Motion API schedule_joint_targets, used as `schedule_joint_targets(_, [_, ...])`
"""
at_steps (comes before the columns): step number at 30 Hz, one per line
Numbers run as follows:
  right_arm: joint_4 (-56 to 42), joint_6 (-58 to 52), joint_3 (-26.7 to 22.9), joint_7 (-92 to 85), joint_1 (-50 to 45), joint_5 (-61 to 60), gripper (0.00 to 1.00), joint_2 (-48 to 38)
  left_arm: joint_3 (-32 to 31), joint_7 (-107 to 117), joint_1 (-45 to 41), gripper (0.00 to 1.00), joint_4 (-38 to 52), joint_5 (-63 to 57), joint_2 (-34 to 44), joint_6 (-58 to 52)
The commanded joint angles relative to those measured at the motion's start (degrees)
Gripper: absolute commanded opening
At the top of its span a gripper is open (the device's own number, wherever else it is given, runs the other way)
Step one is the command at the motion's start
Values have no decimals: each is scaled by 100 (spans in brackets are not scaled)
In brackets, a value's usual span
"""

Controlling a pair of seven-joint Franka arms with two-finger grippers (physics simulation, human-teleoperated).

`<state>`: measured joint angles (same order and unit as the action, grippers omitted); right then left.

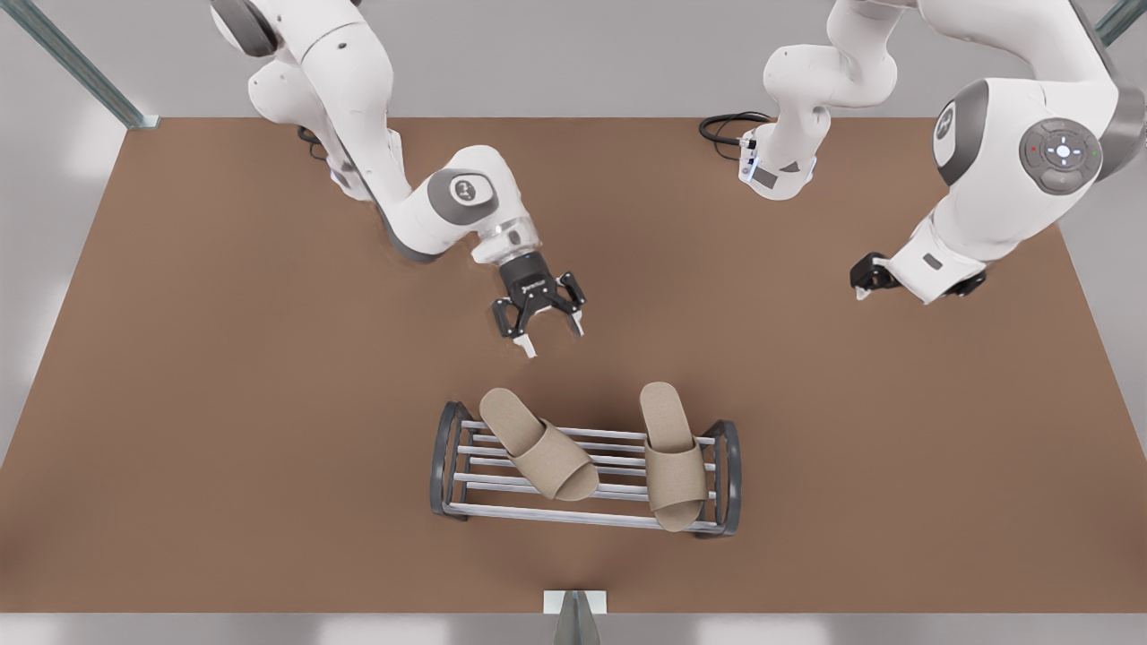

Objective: Place the right shoe on the shoe rack with the right arm, and place the left shoe on the shoe rack with the left arm

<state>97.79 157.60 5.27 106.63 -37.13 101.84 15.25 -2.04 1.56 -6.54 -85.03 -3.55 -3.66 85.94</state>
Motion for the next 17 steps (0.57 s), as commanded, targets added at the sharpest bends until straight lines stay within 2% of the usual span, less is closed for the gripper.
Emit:
schedule_joint_targets(1, [-689,-4471,136,-6551,557,-6589,100,-197,-68,239,-40,100,4,-14,14,-86])
schedule_joint_targets(2, [-998,-5290,-1217,-8898,593,-8806,100,-303,-86,248,-40,100,4,-14,6,-94])
schedule_joint_targets(3, [-1034,-5705,-1810,-9581,1293,-10094,100,-452,-86,266,-40,100,4,-5,14,-94])
schedule_joint_targets(4, [-684,-5749,-1802,-10107,2068,-10289,100,-760,-94,266,-40,100,13,-5,5,-94])
schedule_joint_targets(5, [-630,-5653,-1802,-10934,2772,-10315,100,-708,-103,283,-40,100,66,-5,5,-94])
schedule_joint_targets(6, [-525,-5600,-1819,-11340,3071,-10535,100,-602,-138,336,-40,100,92,-5,-21,-94])
schedule_joint_targets(7, [-515,-5469,-1819,-11357,3080,-10570,100,-191,-138,345,-40,100,110,-5,-65,-86])
schedule_joint_targets(8, [-999,-5653,-1819,-11480,3080,-10571,100,277,-138,336,-40,100,242,4,-117,-77])
schedule_joint_targets(10, [-955,-6127,-1810,-11700,3132,-10588,100,-22,-138,301,-40,100,522,30,-407,-86])
schedule_joint_targets(11, [-841,-6294,-1442,-11691,3493,-10579,100,-233,-138,301,-40,100,848,39,-811,-94])
schedule_joint_targets(12, [-849,-6365,-1362,-11709,3607,-10579,100,-233,-138,275,-40,100,1155,57,-1189,-77])
schedule_joint_targets(17, [-893,-6259,-1344,-11683,3537,-10597,100,-198,-138,222,-31,100,1244,65,-1436,-33])
